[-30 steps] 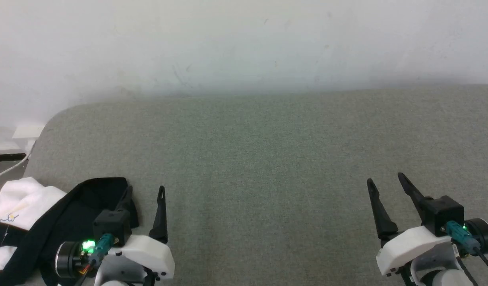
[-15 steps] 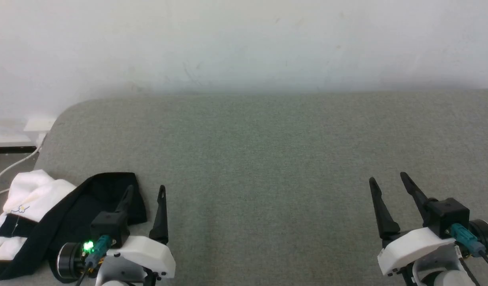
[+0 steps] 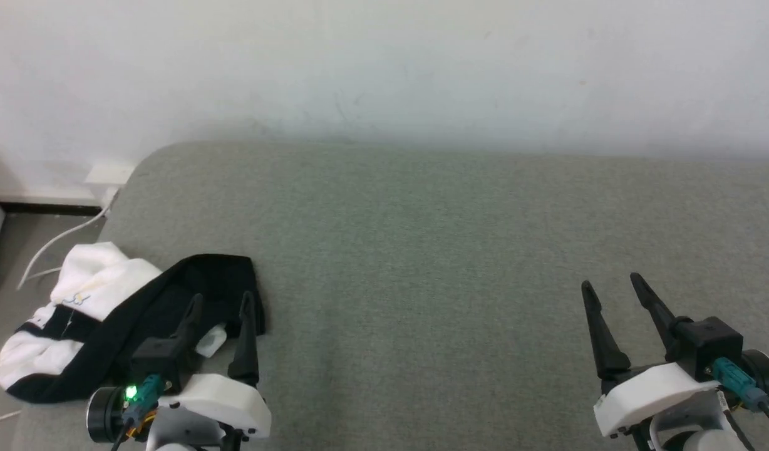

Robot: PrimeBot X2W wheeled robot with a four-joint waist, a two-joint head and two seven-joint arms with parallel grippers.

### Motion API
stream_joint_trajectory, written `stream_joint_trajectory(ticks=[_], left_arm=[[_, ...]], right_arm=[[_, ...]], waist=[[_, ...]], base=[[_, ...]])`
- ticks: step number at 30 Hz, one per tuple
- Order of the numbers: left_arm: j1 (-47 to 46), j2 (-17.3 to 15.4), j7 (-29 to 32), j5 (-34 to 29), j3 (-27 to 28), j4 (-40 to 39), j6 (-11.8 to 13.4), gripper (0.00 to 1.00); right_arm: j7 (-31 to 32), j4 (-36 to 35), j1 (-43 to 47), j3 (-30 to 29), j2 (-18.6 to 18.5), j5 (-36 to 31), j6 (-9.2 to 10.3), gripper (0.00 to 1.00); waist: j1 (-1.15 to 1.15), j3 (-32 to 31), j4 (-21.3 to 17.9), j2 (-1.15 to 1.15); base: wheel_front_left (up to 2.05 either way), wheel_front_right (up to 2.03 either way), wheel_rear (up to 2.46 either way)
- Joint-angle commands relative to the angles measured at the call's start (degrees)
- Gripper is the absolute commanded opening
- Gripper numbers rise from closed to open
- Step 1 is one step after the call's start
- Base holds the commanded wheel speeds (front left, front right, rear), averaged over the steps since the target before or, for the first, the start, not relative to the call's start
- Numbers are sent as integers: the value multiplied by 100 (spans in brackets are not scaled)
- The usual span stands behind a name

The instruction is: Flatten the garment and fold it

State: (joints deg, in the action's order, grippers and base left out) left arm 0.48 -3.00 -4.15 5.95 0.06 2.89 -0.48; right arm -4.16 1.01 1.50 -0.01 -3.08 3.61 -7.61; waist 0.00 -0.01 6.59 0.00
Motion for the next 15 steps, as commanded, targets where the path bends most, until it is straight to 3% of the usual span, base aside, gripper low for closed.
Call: stream_joint_trajectory(ticks=[1, 15], left_arm=[[-74, 4, -84, 56, 43, 43, -30, 100], [0, 5, -252, 255, 174, 128, -23, 100]], right_arm=[[-66, 19, 49, 7, 8, 66, 4, 100], [-209, 40, 95, 40, 10, 195, 5, 100]], waist=[[0, -13, 196, 0], [0, 12, 916, 0]], base=[[0, 0, 0], [0, 0, 0]])
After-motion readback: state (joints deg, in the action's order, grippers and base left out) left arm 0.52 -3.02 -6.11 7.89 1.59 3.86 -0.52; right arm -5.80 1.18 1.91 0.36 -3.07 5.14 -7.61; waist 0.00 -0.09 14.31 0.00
